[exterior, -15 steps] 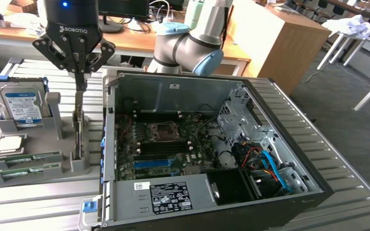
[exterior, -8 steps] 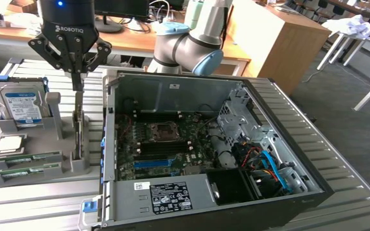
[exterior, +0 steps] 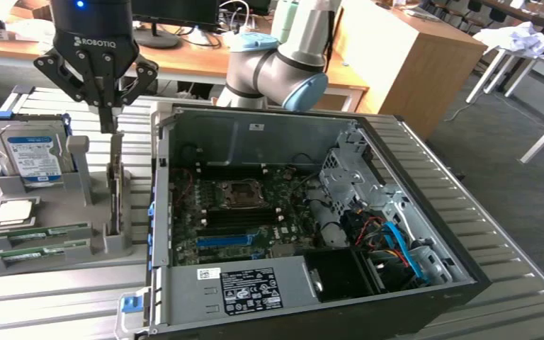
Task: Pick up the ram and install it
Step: 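Reach for the ram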
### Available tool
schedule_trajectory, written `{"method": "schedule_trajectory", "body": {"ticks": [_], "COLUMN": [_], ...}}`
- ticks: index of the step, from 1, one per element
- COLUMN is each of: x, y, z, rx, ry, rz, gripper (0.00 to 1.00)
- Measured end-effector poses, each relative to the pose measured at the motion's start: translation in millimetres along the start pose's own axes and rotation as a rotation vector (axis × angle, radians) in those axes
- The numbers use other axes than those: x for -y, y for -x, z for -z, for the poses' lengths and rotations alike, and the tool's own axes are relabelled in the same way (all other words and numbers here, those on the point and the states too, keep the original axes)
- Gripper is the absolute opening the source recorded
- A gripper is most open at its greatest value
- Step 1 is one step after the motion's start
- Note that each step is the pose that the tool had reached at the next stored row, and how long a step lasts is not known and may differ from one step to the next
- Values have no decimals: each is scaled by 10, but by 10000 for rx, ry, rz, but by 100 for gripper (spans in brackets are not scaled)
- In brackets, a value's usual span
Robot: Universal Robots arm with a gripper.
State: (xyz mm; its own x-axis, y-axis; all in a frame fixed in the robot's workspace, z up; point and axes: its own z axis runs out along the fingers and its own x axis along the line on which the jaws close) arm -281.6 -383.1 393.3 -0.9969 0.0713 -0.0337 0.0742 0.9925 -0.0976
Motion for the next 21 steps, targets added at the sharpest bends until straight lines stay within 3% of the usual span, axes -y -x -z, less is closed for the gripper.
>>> {"method": "schedule_trajectory", "body": {"ticks": [21], "x": [15], "y": [-205], "z": [5], "rx": [1], "ry": [0], "rz": [1], "gripper": [10]}}
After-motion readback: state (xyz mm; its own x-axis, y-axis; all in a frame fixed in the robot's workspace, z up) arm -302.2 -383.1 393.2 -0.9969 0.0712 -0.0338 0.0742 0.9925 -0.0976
